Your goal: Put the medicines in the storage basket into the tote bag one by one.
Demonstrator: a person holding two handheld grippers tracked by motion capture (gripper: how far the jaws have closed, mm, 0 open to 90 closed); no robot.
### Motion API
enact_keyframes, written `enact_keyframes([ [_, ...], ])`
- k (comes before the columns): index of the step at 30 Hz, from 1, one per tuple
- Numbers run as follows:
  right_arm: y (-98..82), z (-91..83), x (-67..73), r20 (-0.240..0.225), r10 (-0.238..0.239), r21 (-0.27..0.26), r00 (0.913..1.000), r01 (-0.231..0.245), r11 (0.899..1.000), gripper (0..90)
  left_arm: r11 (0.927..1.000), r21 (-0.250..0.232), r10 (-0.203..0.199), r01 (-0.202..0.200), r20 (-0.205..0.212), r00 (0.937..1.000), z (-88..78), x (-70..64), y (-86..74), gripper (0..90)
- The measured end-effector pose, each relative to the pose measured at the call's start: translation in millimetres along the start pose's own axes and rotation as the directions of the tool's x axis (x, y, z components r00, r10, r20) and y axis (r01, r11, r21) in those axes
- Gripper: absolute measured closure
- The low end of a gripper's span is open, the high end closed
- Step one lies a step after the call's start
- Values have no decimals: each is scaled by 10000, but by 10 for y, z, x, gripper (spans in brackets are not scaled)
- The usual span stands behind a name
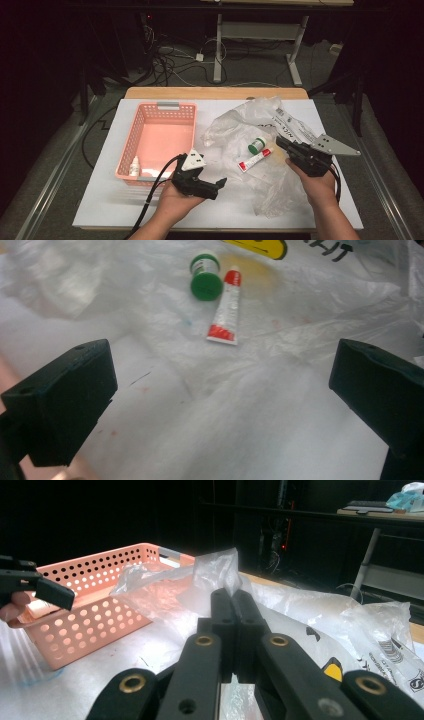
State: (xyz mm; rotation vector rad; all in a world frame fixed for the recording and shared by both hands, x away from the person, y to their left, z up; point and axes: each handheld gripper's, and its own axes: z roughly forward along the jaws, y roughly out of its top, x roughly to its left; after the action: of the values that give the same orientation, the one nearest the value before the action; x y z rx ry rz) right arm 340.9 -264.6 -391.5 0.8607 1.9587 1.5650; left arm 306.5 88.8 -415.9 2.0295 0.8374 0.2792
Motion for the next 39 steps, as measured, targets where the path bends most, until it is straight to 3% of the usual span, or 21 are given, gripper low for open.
enact_keyframes([
  [5, -7, 8, -3, 2, 7, 29, 10000, -7, 10000, 900, 9999, 52, -124, 126, -525, 9985, -139, 165, -70, 0],
  [11, -10, 6, -5, 1, 37, 50, 10000, -37, 10000, 900, 9980, -144, -625, 613, -997, 9931, -356, 411, -170, 11],
  [18, -18, 27, 13, -58, 70, 104, 10000, -70, 9999, 900, 9949, -276, -1005, 974, -1521, 9832, -629, 659, -268, 120],
  [20, -18, 28, 14, -70, 94, 118, 9999, -94, 9999, 900, 9913, -361, -1311, 1269, -1606, 9783, -721, 741, -298, 149],
  [24, -21, 38, 20, -69, 83, 121, 9999, -82, 9999, 900, 9888, -454, -1483, 1419, -2088, 9666, -867, 859, -343, 175],
  [27, -26, 44, 22, -89, 68, 145, 9999, -67, 9999, 900, 9857, -463, -1682, 1620, -2149, 9620, -990, 976, -389, 228],
  [34, -34, 55, 33, -104, 49, 210, 9999, -47, 9998, 900, 9799, -20, -1935, 1996, -2551, 9474, -1149, 1189, -497, 364],
  [36, -34, 56, 35, -111, 51, 217, 9999, -49, 9998, 900, 9757, 316, -1995, 2166, -2792, 9393, -1170, 1226, -518, 442],
  [38, -34, 55, 33, -102, 53, 214, 9999, -51, 9998, 900, 9662, 683, -2190, 2485, -2909, 9314, -1183, 1261, -529, 517],
  [39, -33, 55, 33, -93, 72, 208, 9999, -70, 9998, 900, 9606, 845, -2262, 2648, -3159, 9214, -1181, 1270, -529, 550],
])
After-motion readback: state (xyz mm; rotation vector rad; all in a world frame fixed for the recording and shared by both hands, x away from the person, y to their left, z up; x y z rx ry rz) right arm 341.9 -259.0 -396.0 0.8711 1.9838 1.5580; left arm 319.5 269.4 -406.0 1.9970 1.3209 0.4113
